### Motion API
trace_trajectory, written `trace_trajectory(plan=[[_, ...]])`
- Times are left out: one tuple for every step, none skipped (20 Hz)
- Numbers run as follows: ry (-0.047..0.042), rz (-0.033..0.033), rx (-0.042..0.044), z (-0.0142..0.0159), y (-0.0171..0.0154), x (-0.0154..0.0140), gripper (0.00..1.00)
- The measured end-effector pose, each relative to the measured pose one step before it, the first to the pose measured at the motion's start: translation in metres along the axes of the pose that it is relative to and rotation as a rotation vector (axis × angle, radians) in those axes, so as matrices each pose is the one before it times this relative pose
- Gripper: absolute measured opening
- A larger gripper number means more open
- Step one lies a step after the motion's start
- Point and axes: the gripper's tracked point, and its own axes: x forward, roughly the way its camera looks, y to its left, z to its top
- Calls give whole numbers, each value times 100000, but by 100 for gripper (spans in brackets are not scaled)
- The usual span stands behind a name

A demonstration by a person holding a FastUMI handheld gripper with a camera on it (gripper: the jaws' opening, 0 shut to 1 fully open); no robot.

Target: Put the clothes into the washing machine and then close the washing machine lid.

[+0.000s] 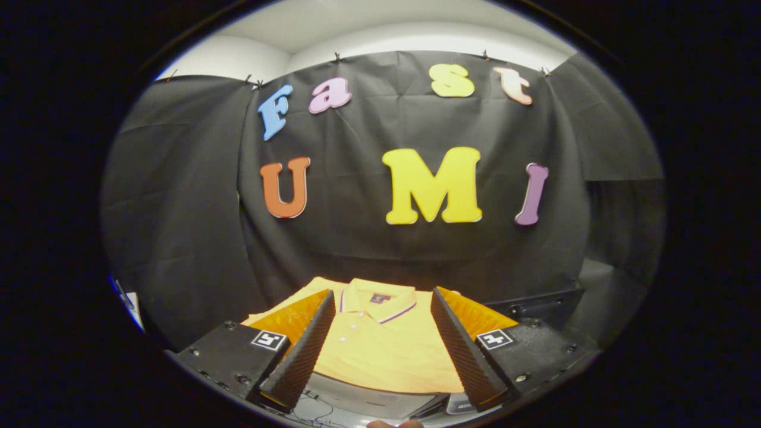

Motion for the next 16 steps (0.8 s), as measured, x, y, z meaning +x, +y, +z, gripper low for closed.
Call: trace_trajectory(plan=[[4726,1247,226,-500,422,1432,100],[5047,1367,389,-534,503,1259,100],[4812,1926,562,-463,726,1198,100],[4671,2133,982,-447,628,1055,100],[4653,1735,1379,-495,542,1039,100],[5094,999,962,-732,128,928,100],[5379,122,762,-583,119,870,100],[4579,84,178,-422,114,842,100],[4513,-849,419,-292,-304,852,100],[4295,-191,352,-326,-2,725,100],[4388,-1123,710,-58,-265,457,100],[3242,-1587,1157,-9,-402,918,100],[3728,-1699,573,124,-459,596,100],[2962,-463,490,73,-63,258,100],[2963,-39,1320,428,153,322,100],[3365,-62,344,345,142,302,100]])
